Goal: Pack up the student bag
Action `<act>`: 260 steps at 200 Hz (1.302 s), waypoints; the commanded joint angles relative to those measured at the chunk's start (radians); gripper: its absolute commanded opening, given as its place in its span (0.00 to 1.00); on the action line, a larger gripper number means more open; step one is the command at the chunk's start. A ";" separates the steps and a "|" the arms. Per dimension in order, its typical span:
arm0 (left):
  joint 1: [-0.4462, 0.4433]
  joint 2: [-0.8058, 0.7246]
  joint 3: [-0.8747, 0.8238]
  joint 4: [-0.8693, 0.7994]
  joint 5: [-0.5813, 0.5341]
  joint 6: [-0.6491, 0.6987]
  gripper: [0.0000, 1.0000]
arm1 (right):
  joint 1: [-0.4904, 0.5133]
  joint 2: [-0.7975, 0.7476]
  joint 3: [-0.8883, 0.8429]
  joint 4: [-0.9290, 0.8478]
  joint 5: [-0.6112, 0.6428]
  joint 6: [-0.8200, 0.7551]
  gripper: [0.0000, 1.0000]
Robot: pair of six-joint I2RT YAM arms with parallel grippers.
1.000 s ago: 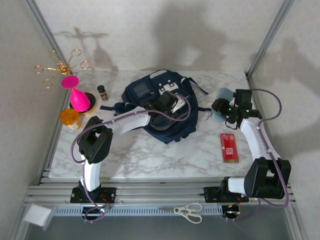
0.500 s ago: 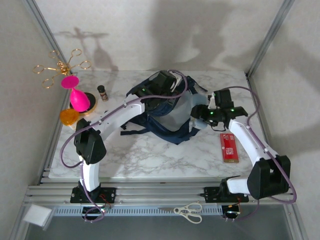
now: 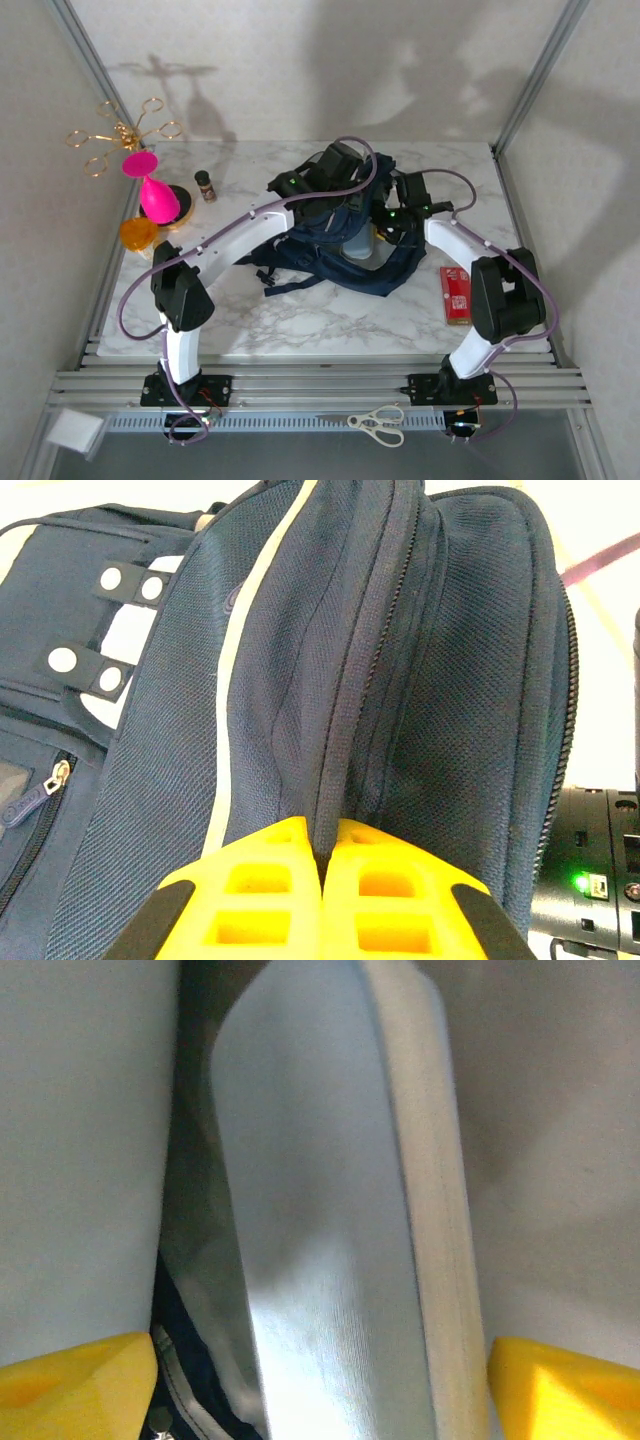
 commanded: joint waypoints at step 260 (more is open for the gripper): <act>0.007 0.038 -0.205 0.408 0.188 -0.274 0.00 | -0.085 -0.576 -0.299 -0.015 0.447 0.161 0.60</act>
